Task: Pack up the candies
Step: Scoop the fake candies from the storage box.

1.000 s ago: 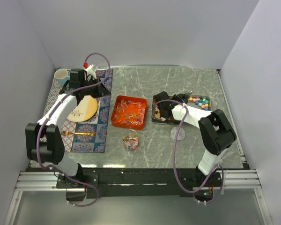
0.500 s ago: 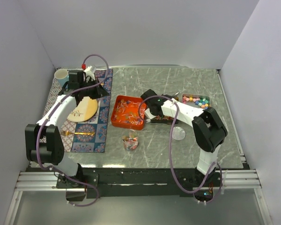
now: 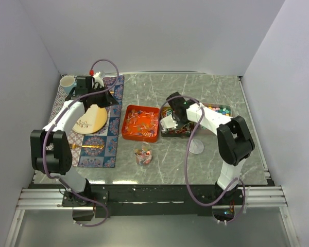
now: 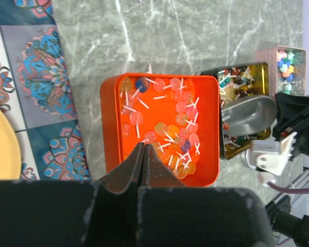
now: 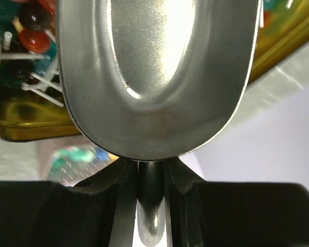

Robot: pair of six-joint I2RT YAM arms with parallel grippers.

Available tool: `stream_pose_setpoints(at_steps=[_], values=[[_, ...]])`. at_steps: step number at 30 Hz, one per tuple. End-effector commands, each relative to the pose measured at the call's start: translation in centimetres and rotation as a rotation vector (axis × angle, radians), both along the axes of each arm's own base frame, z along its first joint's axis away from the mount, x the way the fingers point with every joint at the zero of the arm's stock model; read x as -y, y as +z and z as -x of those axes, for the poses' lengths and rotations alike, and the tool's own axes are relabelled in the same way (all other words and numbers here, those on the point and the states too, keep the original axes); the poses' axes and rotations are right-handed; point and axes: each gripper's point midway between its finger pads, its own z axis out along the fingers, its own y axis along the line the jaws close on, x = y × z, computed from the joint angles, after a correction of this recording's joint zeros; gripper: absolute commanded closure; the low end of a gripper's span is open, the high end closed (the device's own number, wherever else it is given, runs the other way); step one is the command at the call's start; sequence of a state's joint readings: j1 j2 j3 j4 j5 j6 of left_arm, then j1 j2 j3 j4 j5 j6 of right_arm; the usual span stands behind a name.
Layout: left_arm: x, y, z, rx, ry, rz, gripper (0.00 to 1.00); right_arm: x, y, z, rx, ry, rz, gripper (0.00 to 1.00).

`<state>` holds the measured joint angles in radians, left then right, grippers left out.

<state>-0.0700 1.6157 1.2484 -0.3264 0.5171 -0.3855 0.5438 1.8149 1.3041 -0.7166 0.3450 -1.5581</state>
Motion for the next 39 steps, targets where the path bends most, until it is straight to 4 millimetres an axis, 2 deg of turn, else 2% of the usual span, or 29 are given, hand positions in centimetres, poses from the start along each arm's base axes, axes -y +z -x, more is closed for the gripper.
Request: stream_pose_setpoints(at_steps=[1, 2, 5, 7, 8, 13, 18, 23, 32, 34, 39], values=[[-0.7, 0.9, -1.3, 0.033, 0.011, -0.032, 0.99, -2.1, -3.8, 3.1, -0.311, -0.081, -0.227, 1.00], [-0.9, 0.8, -1.3, 0.027, 0.014, -0.037, 0.99, -2.7, -3.9, 3.2, -0.338, -0.091, -0.275, 1.00], [-1.3, 0.6, -1.7, 0.026, 0.021, -0.056, 0.99, -2.2, -4.2, 2.3, -0.310, -0.132, -0.332, 1.00], [-1.5, 0.5, -1.9, 0.020, 0.022, -0.064, 0.99, -2.0, -4.7, 2.7, -0.316, -0.141, -0.360, 1.00], [-1.5, 0.4, -1.9, 0.019, 0.021, -0.069, 0.99, -1.8, -4.3, 2.3, -0.291, -0.150, -0.385, 1.00], [-1.8, 0.2, -2.3, 0.012, 0.021, -0.093, 0.99, -1.6, -3.9, 3.1, -0.263, -0.171, -0.475, 1.00], [-2.5, -0.3, -2.4, -0.003, 0.020, -0.123, 0.99, -1.4, -3.0, 2.1, -0.192, -0.227, -0.581, 1.00], [-3.1, -0.2, -2.7, -0.020, 0.013, -0.145, 0.99, -0.3, -3.2, 2.1, -0.172, -0.270, -0.591, 1.00], [-5.1, -0.3, -3.1, -0.013, 0.039, -0.190, 0.99, 0.5, -1.5, 1.4, -0.108, -0.310, -0.677, 1.00], [-6.6, -0.5, -3.2, -0.018, 0.062, -0.202, 0.99, 0.7, -1.7, 1.6, -0.094, -0.319, -0.692, 1.00], [-7.2, 0.4, -4.1, 0.004, 0.059, -0.228, 0.99, 0.9, -0.2, 1.3, -0.070, -0.394, -0.702, 1.00]])
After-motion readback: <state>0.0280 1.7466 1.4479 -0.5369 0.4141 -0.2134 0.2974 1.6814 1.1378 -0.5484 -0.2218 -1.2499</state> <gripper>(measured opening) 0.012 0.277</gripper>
